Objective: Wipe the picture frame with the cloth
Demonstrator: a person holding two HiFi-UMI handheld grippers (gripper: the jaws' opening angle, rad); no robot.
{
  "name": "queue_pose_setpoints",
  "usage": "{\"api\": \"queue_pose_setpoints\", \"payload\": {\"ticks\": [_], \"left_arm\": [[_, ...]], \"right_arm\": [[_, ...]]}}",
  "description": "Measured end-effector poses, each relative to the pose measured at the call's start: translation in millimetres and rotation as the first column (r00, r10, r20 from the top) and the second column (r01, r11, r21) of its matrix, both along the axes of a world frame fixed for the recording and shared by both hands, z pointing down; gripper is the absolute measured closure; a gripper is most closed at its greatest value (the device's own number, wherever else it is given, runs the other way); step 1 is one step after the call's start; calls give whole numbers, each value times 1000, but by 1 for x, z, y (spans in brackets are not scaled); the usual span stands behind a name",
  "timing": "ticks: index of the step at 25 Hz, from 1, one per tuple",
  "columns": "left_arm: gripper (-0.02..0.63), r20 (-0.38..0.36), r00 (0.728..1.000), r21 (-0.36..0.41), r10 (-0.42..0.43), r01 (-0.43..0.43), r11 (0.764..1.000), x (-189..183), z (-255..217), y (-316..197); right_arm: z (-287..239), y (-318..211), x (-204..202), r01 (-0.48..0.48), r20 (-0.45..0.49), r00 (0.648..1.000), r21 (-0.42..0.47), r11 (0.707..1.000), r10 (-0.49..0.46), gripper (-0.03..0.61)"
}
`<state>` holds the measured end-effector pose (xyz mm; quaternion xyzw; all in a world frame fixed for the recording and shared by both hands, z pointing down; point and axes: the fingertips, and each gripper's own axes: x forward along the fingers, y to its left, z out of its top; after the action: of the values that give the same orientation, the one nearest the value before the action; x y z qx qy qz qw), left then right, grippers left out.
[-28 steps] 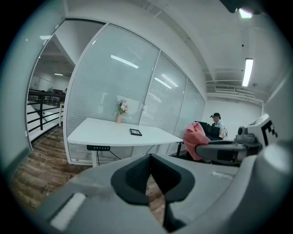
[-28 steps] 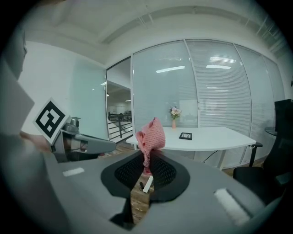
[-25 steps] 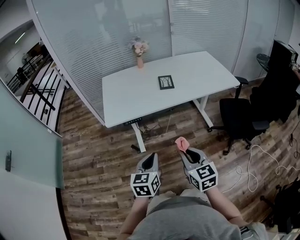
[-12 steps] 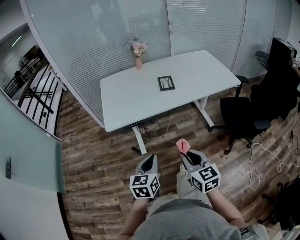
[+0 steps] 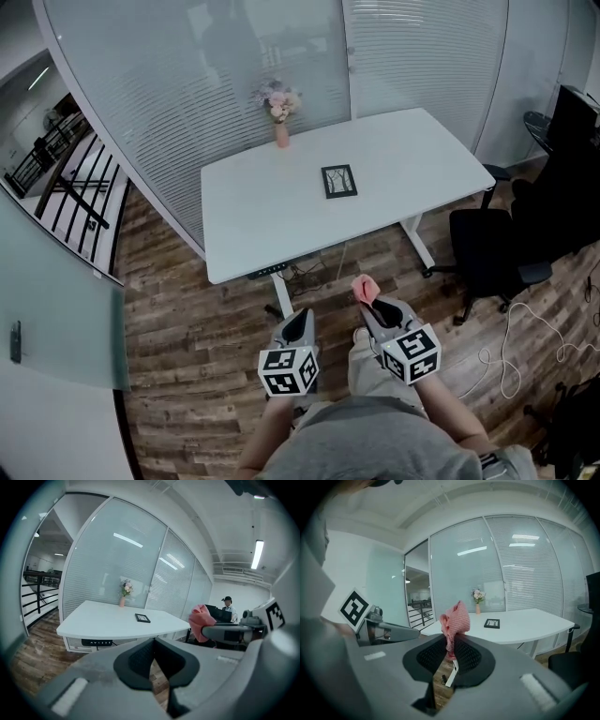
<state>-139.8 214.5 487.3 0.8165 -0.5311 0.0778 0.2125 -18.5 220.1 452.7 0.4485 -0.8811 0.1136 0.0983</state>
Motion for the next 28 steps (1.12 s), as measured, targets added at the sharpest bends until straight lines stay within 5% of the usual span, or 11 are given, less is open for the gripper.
{"api": "queue_pose_setpoints", "payload": {"ticks": [28], "left_arm": [[611,12,995,-24,-104,104,994,52,4,-285]], "right_arm": [[3,-306,52,106,-10,994,-35,994,-106,531]]}}
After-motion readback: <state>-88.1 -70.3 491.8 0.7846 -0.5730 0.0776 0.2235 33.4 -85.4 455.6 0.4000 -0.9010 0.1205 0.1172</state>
